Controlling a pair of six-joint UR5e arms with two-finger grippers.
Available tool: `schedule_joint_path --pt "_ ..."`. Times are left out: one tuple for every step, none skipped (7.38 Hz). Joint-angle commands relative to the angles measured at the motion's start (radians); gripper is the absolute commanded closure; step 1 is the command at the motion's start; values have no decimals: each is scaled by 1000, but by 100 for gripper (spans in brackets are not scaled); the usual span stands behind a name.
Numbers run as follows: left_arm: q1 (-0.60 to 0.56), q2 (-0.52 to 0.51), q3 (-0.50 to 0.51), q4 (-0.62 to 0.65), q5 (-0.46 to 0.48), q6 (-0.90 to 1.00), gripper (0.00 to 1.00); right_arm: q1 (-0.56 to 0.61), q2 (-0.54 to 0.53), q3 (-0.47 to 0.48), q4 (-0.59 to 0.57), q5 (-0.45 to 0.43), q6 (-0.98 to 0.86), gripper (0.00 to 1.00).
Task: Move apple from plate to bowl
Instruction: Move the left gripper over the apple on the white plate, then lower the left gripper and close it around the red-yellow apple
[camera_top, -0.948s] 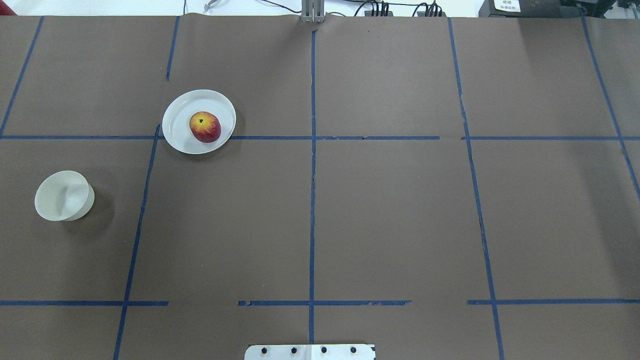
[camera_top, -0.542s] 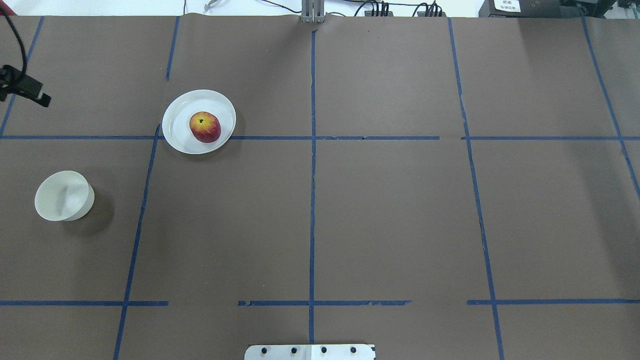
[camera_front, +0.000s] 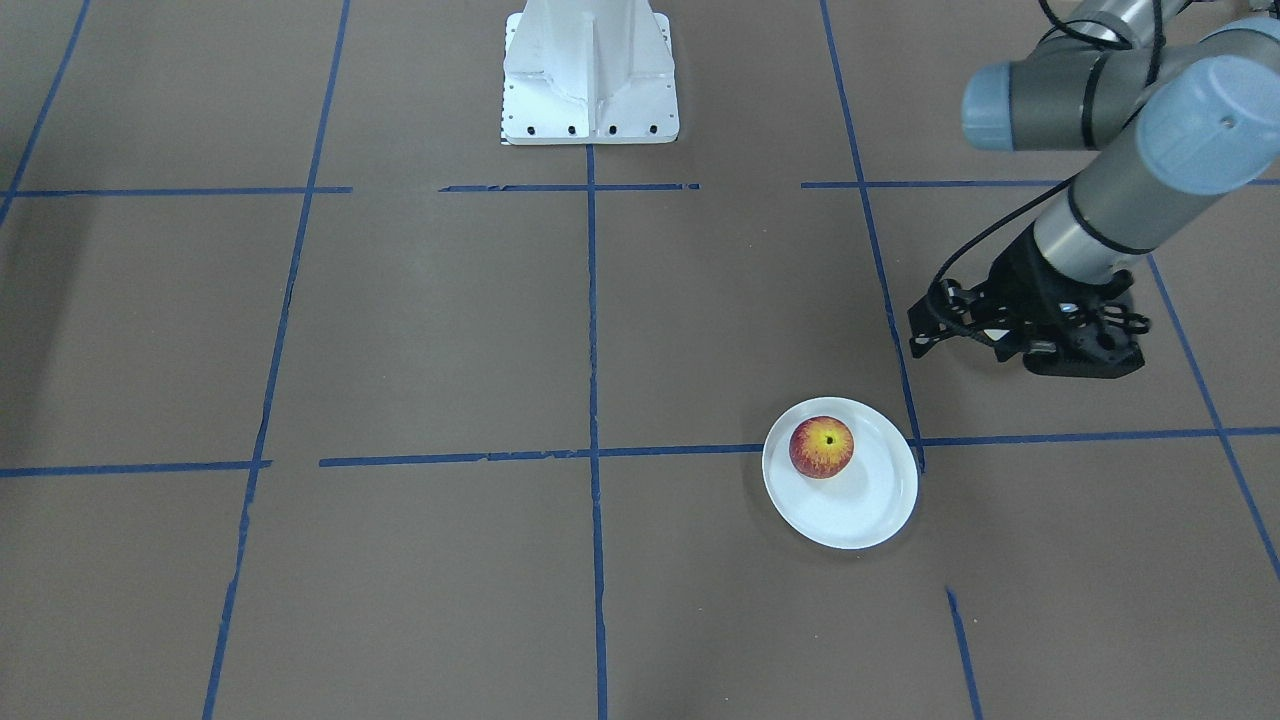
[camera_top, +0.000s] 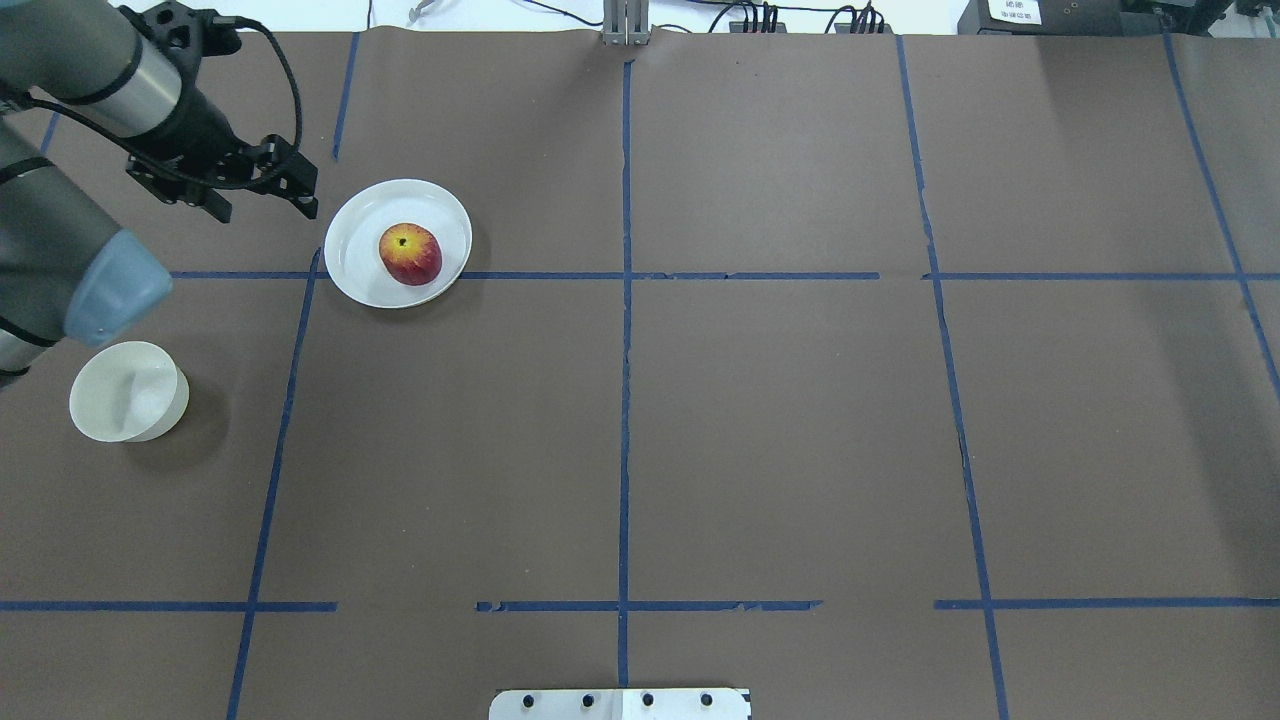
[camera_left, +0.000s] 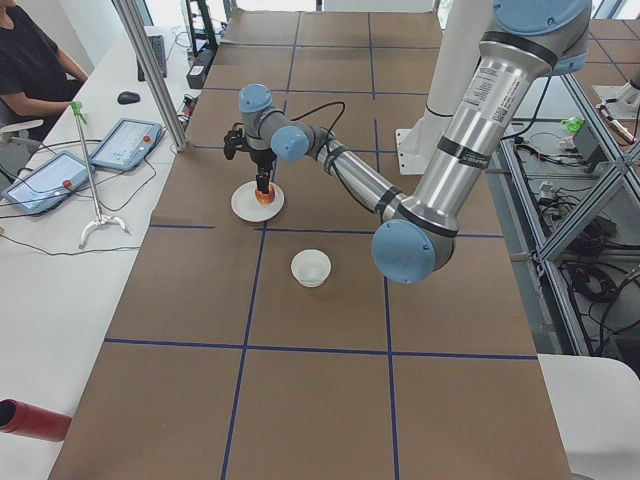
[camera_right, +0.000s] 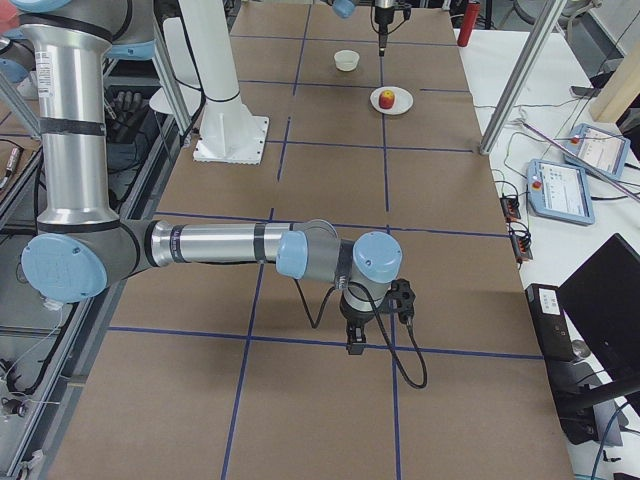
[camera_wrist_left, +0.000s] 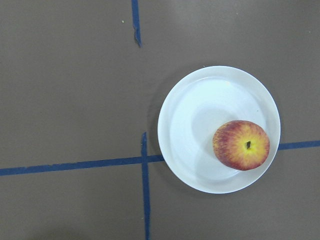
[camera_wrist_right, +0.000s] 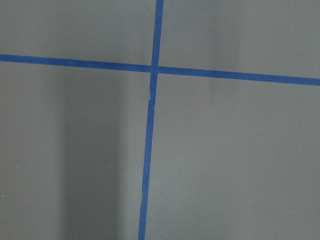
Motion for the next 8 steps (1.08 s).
schedule_joint_path --pt "70 -116 135 -7 16 -117 0 0 -1 0 0 0 0 0" --pt "76 -171 213 -11 46 -125 0 0 -1 0 0 0 0 0" --pt "111 -173 244 -45 77 -160 0 0 0 0 -1 0 0 0" --pt "116 -175 283 -118 79 -174 0 0 0 0 0 0 0 0" --pt "133 -181 317 -143 109 -188 0 0 -1 0 0 0 0 0" --pt "143 -193 353 -174 134 -199 0 0 -1 0 0 0 0 0" --pt "153 -192 366 -198 142 -207 0 0 -1 0 0 0 0 0" --pt "156 -193 374 -202 154 -214 0 0 0 0 0 0 0 0"
